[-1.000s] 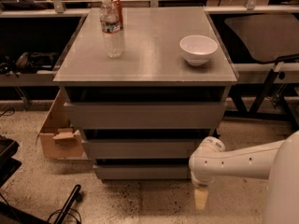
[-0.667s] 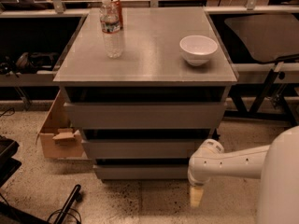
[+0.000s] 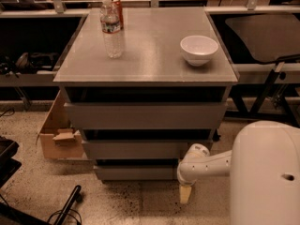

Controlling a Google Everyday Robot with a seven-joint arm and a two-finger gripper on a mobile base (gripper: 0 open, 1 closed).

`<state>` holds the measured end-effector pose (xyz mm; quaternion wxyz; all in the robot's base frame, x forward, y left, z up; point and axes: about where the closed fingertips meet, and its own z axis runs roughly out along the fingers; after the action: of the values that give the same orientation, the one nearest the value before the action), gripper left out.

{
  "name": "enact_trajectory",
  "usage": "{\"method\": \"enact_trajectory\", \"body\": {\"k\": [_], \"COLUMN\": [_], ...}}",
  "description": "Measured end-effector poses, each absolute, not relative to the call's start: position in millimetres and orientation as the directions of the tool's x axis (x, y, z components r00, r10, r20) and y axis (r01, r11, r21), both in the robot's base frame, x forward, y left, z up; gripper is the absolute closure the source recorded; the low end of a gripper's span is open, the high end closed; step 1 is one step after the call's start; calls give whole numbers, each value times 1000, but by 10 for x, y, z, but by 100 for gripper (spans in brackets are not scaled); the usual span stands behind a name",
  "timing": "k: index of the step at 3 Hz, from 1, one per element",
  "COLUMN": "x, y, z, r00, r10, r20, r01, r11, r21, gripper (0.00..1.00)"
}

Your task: Open bottom drawer

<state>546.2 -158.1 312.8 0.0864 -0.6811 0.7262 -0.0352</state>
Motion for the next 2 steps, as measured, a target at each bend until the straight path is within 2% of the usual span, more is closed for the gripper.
{"method": "enact_trajectory", "body": {"k": [1,2], "x": [5603,5705], "y": [-1463,-1443], "z": [2888,2599], "r00": [-40,-56], "r10": [-998,-996], "r20": [-40,-63], "r01": [-982,-982], "r11": [46,66], "r21": [-181,-174], "gripper": [0,0]}}
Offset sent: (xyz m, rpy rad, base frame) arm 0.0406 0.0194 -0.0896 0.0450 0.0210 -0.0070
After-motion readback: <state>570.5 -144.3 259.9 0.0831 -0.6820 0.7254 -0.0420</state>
